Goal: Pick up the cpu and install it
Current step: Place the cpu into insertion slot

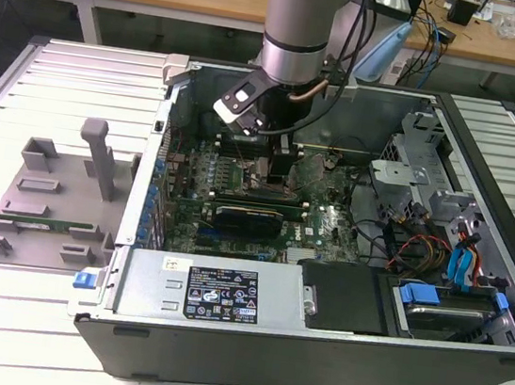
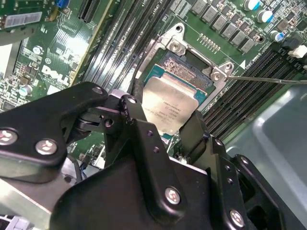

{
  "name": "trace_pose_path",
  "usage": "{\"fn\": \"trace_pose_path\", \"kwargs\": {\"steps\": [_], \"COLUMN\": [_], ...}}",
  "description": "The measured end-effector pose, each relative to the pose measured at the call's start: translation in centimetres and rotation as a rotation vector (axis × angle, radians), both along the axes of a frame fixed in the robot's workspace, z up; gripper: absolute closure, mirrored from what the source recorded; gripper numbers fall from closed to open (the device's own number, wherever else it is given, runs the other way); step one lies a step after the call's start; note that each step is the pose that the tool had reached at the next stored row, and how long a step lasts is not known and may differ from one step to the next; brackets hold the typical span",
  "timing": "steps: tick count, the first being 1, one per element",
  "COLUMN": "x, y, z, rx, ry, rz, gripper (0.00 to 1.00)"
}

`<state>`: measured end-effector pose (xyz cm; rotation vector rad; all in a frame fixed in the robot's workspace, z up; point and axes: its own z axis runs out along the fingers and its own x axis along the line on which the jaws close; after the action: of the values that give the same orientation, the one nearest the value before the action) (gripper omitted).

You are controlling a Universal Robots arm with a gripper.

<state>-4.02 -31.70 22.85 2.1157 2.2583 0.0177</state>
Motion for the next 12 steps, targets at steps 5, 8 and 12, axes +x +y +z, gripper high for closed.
{"fn": "trace_pose_path", "kwargs": {"steps": [5, 8, 12], "x": [-0.01, 0.0, 0.0], "y": [0.08, 0.3, 0.45], "z": [-0.34, -0.64, -1.25], "rx": [-0.0001, 0.0002, 0.0001], "ry": [0.0001, -0.0001, -0.0001], "rz": [-0.017, -0.016, -0.016], "gripper": [0.45, 0.45, 0.45]}}
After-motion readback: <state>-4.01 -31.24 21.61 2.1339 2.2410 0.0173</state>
